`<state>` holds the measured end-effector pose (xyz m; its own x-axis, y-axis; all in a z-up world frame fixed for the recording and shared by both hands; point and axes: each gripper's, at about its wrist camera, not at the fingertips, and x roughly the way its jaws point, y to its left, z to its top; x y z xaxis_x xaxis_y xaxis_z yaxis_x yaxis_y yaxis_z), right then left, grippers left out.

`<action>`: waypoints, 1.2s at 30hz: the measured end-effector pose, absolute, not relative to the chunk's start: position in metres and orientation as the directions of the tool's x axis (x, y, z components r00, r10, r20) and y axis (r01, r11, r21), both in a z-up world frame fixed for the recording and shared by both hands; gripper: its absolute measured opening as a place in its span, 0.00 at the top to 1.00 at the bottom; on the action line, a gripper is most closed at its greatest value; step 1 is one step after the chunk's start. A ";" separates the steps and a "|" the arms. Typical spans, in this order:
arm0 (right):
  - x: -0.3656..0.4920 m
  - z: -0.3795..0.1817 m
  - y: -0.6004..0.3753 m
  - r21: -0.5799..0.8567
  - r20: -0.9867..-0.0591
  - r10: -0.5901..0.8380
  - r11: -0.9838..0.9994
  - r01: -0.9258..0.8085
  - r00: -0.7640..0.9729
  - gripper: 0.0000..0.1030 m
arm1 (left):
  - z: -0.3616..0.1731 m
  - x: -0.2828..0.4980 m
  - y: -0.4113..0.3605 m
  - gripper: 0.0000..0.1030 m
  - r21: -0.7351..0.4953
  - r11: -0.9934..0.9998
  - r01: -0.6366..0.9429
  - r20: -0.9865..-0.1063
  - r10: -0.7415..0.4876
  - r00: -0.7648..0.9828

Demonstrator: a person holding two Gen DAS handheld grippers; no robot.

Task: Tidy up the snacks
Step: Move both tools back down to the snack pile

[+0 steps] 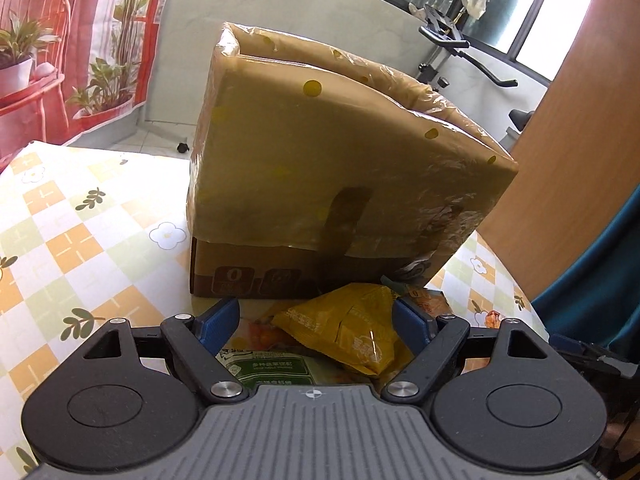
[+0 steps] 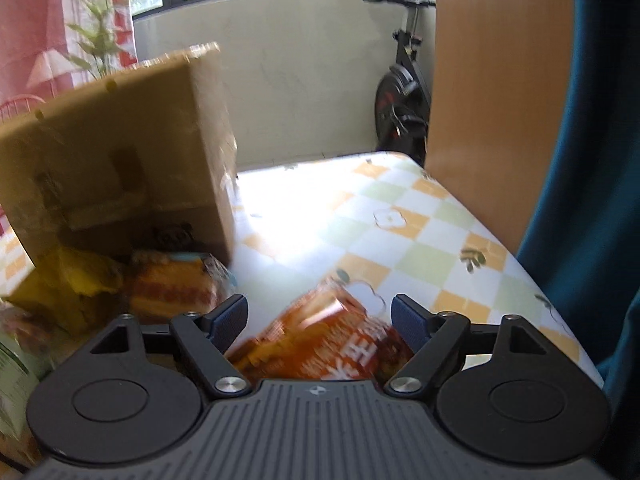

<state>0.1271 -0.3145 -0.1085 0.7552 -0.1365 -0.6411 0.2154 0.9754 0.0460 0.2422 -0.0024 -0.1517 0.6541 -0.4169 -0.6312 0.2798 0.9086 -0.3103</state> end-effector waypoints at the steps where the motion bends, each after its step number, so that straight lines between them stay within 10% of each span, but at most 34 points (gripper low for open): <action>1: 0.126 -0.110 -0.315 0.041 -0.646 -0.143 0.975 0.221 0.750 0.19 | -0.152 0.242 -0.003 0.17 -0.311 0.908 0.280 -0.632 -0.417 0.653; 36: 0.140 -0.142 -0.303 0.138 -0.648 -0.113 0.955 0.262 0.753 0.18 | -0.176 0.259 -0.046 0.17 -0.276 0.891 0.360 -0.694 -0.444 0.567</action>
<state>0.1402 -0.3032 -0.1418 0.7529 -0.1128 -0.6484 0.2621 0.9551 0.1383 0.2593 -0.0459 -0.1756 0.5666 -0.4442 -0.6940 0.3604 0.8910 -0.2761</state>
